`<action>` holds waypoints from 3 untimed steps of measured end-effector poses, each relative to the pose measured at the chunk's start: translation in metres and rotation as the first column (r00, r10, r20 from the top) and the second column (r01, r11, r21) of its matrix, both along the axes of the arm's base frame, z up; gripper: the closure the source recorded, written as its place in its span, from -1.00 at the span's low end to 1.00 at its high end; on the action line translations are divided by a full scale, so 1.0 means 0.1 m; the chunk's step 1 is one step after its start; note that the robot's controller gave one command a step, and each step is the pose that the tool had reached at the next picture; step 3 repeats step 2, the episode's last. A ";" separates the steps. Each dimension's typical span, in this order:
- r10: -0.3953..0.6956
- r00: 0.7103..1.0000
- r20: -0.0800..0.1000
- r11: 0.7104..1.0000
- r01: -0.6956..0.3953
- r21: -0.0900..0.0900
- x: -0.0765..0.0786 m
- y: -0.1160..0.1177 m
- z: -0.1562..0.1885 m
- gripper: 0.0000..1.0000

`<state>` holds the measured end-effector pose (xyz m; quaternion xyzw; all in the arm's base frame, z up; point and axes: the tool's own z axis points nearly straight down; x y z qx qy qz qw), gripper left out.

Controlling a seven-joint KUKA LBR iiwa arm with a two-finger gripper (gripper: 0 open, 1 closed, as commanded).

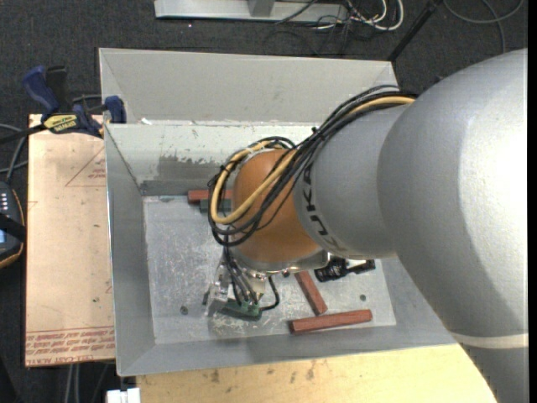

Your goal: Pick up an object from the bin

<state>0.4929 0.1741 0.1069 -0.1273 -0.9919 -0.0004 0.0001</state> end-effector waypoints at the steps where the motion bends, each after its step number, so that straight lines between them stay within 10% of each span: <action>1: 0.000 1.000 0.001 1.000 0.000 0.000 0.00 0.00 0.08 1.00; 3: 0.000 1.000 0.002 1.000 0.000 0.001 0.00 0.00 0.14 1.00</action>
Offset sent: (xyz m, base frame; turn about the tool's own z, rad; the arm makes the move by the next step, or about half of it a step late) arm -0.0001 0.0000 0.0023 0.0000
